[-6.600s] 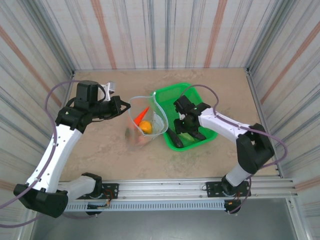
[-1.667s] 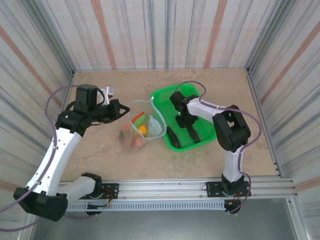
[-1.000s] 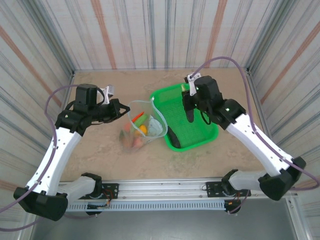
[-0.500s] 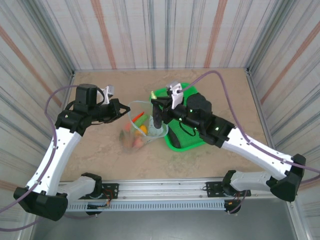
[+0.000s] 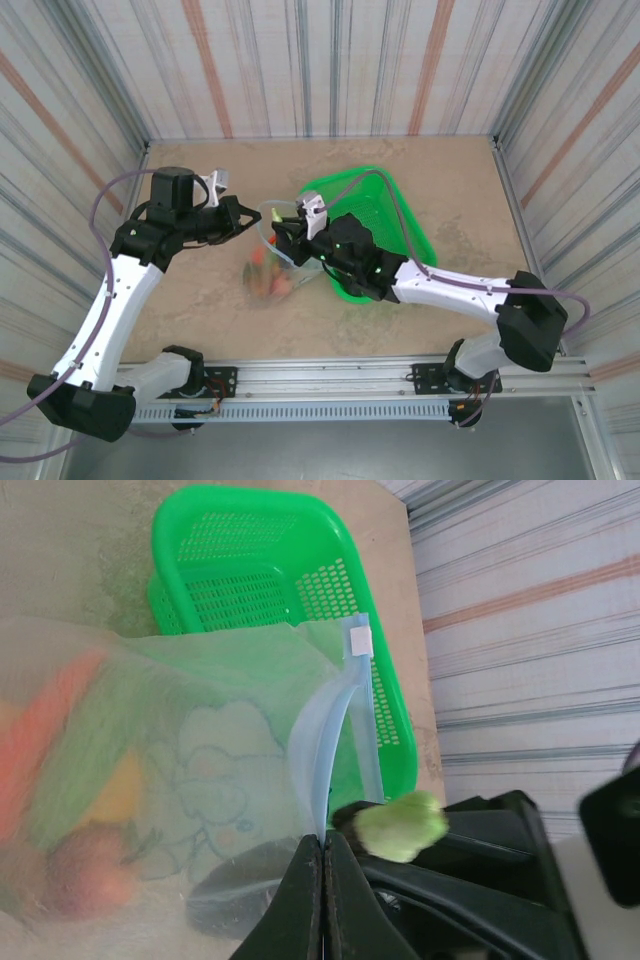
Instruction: Place the food in the zip-top bag and seal the zipper
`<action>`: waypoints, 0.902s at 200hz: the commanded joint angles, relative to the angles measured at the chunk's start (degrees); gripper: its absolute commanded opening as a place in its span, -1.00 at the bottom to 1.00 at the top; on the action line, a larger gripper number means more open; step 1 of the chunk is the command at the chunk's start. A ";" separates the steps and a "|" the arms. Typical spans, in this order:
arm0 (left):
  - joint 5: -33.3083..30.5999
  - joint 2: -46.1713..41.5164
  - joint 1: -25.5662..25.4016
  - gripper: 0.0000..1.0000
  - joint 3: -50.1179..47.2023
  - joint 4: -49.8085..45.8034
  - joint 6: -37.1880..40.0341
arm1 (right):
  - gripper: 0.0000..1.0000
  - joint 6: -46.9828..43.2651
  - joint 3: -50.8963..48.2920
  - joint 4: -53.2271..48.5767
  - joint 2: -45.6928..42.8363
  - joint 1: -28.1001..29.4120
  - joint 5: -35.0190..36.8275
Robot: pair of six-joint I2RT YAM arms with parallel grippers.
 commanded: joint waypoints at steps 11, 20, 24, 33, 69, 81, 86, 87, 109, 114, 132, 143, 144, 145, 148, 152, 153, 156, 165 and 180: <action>1.45 -0.26 0.43 -1.00 1.35 1.82 -0.94 | -0.70 7.07 -2.78 6.00 3.15 0.27 1.03; 1.36 -0.19 0.43 -1.00 1.49 1.82 -0.95 | -0.70 7.70 -3.20 6.13 3.73 0.27 1.36; 1.36 -0.22 0.43 -1.00 1.50 1.82 -0.88 | -0.69 7.98 -3.24 5.90 3.98 0.33 1.32; 1.26 -0.08 0.43 -1.00 1.58 1.75 -0.85 | -0.65 8.32 -3.38 5.57 4.37 0.26 1.01; 1.34 0.13 0.43 -1.00 1.73 1.82 -0.76 | -0.31 8.04 -2.12 2.27 4.48 0.16 0.08; 1.39 0.25 0.50 -1.00 1.76 1.71 -0.67 | -0.27 7.09 -1.28 0.58 3.66 0.03 -0.25; 1.26 0.26 0.43 -1.00 1.76 1.73 -0.67 | -0.27 6.70 -0.96 0.04 3.23 -0.08 -0.25; 1.26 0.28 0.43 -1.00 1.76 1.73 -0.67 | -0.27 6.62 -0.86 -0.06 3.17 -0.09 -0.26; 1.26 0.33 0.43 -1.00 1.94 1.56 -0.66 | -0.25 4.78 0.48 -2.96 0.51 -1.07 -1.35; 1.34 0.34 0.43 -1.00 1.94 1.56 -0.63 | -0.25 4.28 1.00 -4.06 -0.20 -1.36 -1.93; 1.26 0.31 0.43 -1.00 2.08 1.47 -0.43 | -0.19 1.72 3.90 -10.03 -3.06 -2.12 -4.14; 1.02 0.21 0.43 -1.00 2.13 1.22 -0.31 | -0.15 -1.06 7.07 -16.48 -4.63 -2.21 -5.20; 1.00 0.21 0.43 -1.00 2.12 1.21 -0.27 | -0.15 -1.25 7.29 -17.28 -4.76 -2.21 -5.33; 1.00 0.21 0.43 -1.00 2.16 1.21 -0.16 | -0.15 -1.57 7.70 -17.94 -4.91 -2.21 -5.49; 0.93 0.25 0.43 -1.00 2.20 1.13 -0.15 | -0.15 -2.21 8.67 -19.93 -5.14 -2.21 -5.70; 0.87 0.23 0.43 -1.00 2.20 1.05 -0.06 | -0.15 -3.06 9.98 -22.55 -5.45 -2.22 -5.80; 0.84 0.18 0.43 -1.00 2.20 1.04 -0.06 | -0.15 -3.31 10.41 -23.21 -5.52 -2.21 -5.85; 0.75 0.16 0.43 -1.00 2.24 0.96 -0.06 | -0.15 -3.86 11.27 -25.02 -5.78 -2.26 -5.81; 0.69 0.07 0.43 -1.00 2.29 0.85 0.09 | -0.15 -5.44 13.85 -29.79 -6.24 -2.30 -4.82; 0.57 0.02 0.43 -1.00 2.20 0.68 0.21 | -0.17 -6.11 16.20 -35.95 -7.42 -2.68 -1.35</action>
